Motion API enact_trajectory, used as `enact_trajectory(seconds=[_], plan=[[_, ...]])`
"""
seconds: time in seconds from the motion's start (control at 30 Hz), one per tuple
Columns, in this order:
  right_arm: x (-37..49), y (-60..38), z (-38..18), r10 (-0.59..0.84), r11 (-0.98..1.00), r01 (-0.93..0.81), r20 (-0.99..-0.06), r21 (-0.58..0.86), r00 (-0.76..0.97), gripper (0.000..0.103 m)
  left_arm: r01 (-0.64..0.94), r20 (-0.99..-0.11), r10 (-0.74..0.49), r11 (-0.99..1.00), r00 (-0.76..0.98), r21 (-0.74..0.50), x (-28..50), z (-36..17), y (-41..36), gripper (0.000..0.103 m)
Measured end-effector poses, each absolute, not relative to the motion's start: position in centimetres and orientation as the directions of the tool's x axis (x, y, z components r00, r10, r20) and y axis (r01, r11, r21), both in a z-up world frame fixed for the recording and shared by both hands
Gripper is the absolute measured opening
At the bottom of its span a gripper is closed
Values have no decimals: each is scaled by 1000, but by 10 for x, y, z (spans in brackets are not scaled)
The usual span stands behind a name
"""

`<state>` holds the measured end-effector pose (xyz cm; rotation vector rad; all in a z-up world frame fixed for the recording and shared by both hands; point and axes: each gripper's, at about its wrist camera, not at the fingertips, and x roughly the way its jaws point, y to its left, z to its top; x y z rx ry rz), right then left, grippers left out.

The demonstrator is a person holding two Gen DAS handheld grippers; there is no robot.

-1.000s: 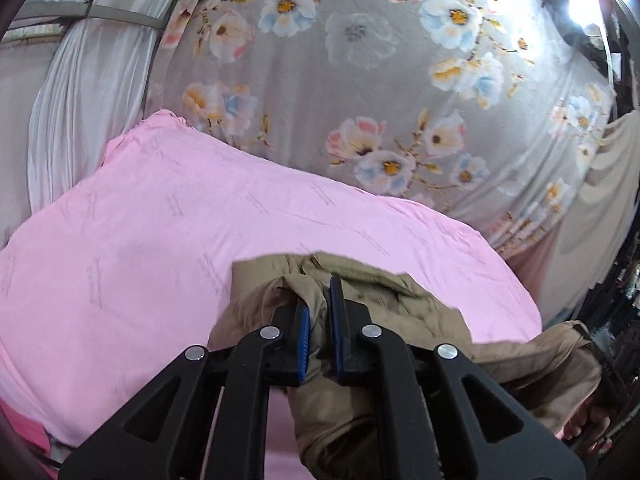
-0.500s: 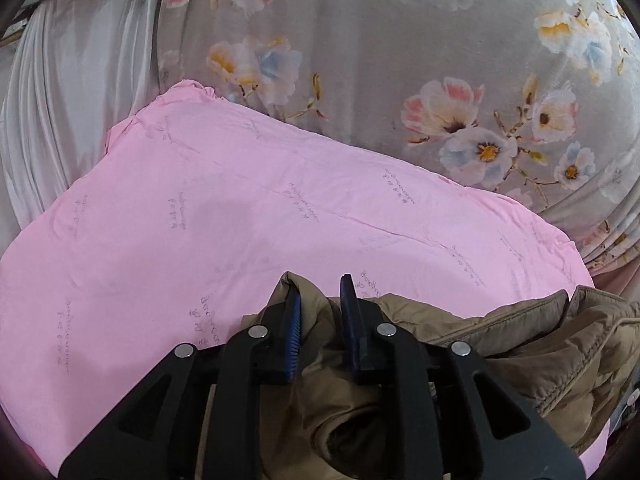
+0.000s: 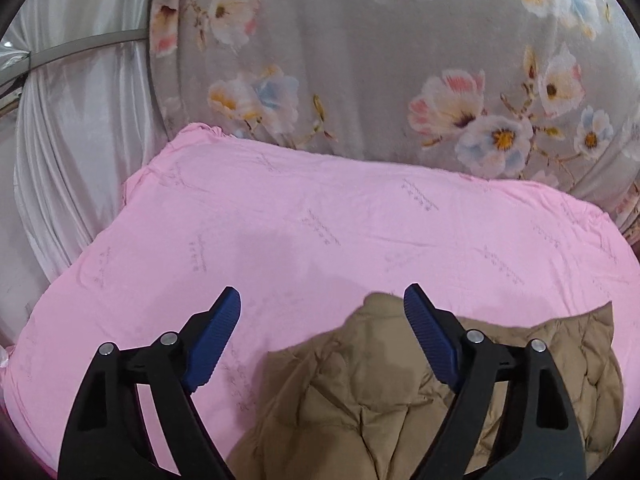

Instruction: Fold large clothes

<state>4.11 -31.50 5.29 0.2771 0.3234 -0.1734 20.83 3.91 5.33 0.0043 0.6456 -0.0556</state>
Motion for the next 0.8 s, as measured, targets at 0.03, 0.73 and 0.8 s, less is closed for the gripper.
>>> enact_trajectory(seconds=[0.03, 0.73, 0.8], plan=[[50, -309, 42, -131, 952, 221, -371, 211, 919, 32, 60, -628, -44, 998, 777, 4, 213, 41, 29, 77], [166, -336, -82, -157, 917, 360, -677, 171, 719, 0, 3, -766, 16, 1000, 643, 24, 273, -72, -7, 73], [167, -339, -88, -139, 912, 360, -680, 195, 720, 0, 2, -773, 9, 1000, 634, 13, 277, -76, -6, 75]])
